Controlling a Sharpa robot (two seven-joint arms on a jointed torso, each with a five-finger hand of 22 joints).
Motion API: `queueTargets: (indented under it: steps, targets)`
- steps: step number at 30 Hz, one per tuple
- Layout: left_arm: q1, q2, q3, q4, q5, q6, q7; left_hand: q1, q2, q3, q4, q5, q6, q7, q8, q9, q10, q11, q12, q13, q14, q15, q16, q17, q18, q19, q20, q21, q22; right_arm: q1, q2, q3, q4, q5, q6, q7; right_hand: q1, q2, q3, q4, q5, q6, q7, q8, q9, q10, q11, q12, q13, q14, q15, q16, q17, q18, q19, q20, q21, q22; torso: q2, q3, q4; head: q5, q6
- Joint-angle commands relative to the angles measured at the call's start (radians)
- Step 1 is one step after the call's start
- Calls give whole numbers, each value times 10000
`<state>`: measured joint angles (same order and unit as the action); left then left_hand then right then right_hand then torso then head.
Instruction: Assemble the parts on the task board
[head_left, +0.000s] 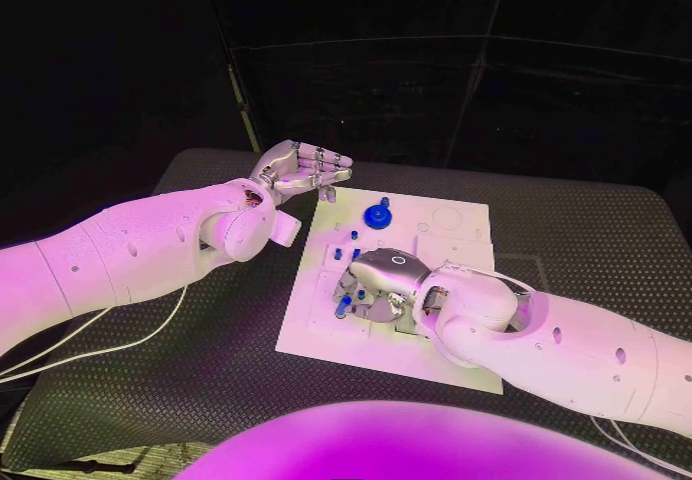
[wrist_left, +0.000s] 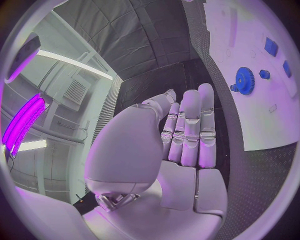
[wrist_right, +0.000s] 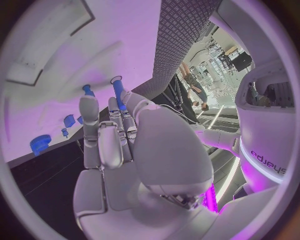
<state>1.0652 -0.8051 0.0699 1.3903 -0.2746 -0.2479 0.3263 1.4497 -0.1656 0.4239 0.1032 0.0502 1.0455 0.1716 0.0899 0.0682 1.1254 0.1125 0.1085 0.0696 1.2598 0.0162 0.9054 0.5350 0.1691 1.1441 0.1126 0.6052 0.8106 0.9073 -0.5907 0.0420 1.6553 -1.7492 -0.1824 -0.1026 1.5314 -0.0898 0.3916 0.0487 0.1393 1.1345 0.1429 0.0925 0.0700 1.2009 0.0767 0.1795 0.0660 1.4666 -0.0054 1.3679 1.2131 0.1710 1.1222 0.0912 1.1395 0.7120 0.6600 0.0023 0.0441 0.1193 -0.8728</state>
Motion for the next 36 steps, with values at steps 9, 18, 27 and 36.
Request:
queueTargets:
  steps: [9, 18, 27, 36]
  targets:
    - [14, -5, 11, 15, 39, 98, 57, 51, 17, 5, -54, -9, 50, 47, -24, -6, -75, -26, -30, -13, -18, 32, -65, -9, 129, -3, 60, -59, -14, 10, 89, -3, -66, -281, 534, -133, -55, -35, 76, 12, 55, 49, 31, -3, -1, 92, -51, -21, 20, 424, -51, 9, -11, -142, -20, 24, 23, -14, -1, -6, 1, 28, 2]
    - [14, -11, 11, 17, 39, 99, 55, 51, 17, 5, -54, -9, 50, 47, -24, -6, -75, -26, -30, -13, -18, 32, -65, -9, 129, -3, 60, -59, -14, 10, 154, -4, -142, -369, 564, -206, -77, -29, 89, 9, 54, 61, 28, -2, 2, 101, -52, -28, 22, 422, -49, 7, -14, -141, -29, 27, 26, -14, 0, -3, -1, 32, 2]
    - [15, -16, 11, 22, 39, 99, 44, 51, 17, 5, -54, -9, 50, 47, -24, -6, -75, -26, -30, -13, -18, 32, -65, -9, 129, -3, 60, -59, -14, 9, 342, -106, -178, -624, 588, -462, -252, -71, 116, 8, 45, 43, 29, -42, -2, 93, -49, -101, 20, 409, -40, -13, -55, -127, -98, 42, 9, -64, 7, -6, 1, 21, 2]
    - [16, 2, 12, 18, 39, 116, 33, 51, 17, 5, -54, -9, 50, 47, -24, -6, -75, -26, -30, -13, -18, 32, -65, -9, 129, -3, 60, -59, -14, 9, 496, -201, -211, -789, 608, -787, -736, -276, 62, 129, 95, -275, 131, -250, -43, -289, 86, -442, -31, 371, 68, -88, -192, -96, -271, 128, -120, -290, -1, 4, -7, 33, 2]
